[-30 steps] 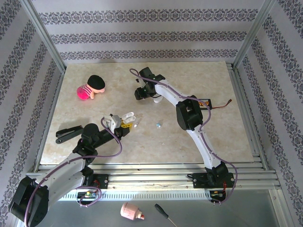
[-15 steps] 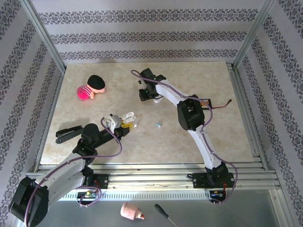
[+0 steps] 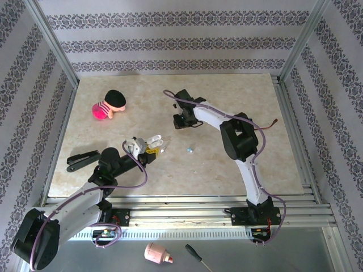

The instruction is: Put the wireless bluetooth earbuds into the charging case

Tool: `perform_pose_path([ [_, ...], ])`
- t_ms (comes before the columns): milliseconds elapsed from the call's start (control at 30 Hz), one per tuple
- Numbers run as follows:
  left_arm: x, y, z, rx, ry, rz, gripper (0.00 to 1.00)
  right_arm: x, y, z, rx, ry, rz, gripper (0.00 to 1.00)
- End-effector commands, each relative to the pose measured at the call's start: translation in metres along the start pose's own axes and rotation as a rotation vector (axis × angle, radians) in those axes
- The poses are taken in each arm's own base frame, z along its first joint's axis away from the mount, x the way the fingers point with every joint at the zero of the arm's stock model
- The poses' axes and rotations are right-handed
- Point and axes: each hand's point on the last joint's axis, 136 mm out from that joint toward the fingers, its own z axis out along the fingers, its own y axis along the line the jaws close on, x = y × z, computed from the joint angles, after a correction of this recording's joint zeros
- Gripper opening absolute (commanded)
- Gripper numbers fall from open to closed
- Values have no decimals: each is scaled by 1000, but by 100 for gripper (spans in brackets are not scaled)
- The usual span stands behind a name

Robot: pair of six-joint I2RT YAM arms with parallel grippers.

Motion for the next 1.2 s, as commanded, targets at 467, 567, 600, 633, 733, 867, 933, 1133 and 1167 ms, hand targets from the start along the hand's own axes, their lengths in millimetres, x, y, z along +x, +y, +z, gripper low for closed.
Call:
perform_pose_path([
  [467, -9, -6, 4, 35, -39, 45, 7, 90, -10, -38, 46, 68, 37, 35],
  [567, -9, -5, 4, 36, -39, 44, 7, 90, -7, -43, 30, 71, -1, 44],
  [600, -10, -5, 5, 36, -38, 43, 7, 90, -4, -47, 13, 75, -27, 48],
  [633, -10, -5, 5, 34, -37, 39, 7, 90, -4, -51, 4, 77, -50, 50],
  [733, -10, -4, 5, 31, -35, 37, 7, 90, 2, -62, -58, 89, -129, 59],
  [867, -9, -4, 4, 30, -34, 37, 7, 90, 6, -71, -158, 108, -167, 60],
  [933, -9, -4, 4, 31, -34, 36, 7, 89, 10, -74, -243, 128, -194, 57],
  [1133, -11, -7, 6, 53, -29, 30, 7, 80, 2, -72, -315, 154, -279, 50],
  [1167, -11, -9, 7, 63, -25, 29, 7, 76, 0, -71, -316, 149, -285, 49],
])
